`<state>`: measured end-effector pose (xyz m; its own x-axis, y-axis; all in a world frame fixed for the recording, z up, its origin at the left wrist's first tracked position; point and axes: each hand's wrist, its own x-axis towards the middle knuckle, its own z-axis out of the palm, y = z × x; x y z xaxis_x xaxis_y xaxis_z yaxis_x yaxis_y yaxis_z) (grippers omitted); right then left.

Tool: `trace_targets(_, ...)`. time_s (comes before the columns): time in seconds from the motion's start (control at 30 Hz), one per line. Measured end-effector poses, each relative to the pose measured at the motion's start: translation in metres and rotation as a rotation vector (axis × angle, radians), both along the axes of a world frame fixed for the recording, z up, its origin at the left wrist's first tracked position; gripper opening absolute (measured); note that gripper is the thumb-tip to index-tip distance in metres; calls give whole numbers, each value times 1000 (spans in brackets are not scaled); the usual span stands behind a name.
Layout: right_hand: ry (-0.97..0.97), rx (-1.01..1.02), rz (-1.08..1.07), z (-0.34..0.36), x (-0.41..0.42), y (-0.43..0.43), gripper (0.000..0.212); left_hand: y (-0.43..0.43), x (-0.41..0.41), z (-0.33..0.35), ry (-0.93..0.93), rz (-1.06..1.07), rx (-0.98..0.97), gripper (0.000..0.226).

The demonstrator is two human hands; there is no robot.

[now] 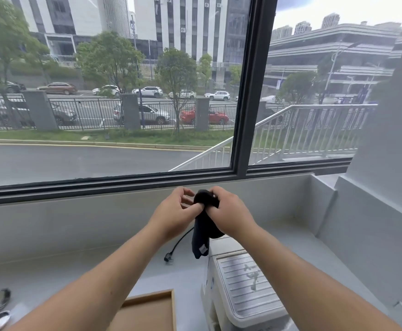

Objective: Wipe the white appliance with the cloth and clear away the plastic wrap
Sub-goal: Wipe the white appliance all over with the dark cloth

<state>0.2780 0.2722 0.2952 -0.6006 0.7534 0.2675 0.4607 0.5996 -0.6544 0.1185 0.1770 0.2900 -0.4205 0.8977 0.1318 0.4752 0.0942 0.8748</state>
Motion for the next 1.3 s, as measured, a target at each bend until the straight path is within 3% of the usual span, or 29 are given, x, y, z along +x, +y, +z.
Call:
trace_targets(0.33,-65,1,-81,-7,45,34,18,18,47,-56,128,-106,-242,81)
trace_targets(0.53,-243,4,-31,-39,58,45,34,22,70,-93,119,-123,-325,82)
trace_targets(0.7,-326,-4,20,-66,58,53,41,29,79,-118,261,-63,-343,64)
trace_targets(0.87,-436,55,106,-87,58,58,34,33,82,-132,400,-39,-242,17)
trace_targets(1.03,-469,87,149,-102,55,65,22,39,93,-152,558,26,-215,18)
trace_targets(1.2,-443,61,139,-109,52,71,40,46,108,-160,569,150,-237,24)
trace_targets(1.3,-476,46,147,-114,51,76,39,51,112,-161,631,160,-210,32)
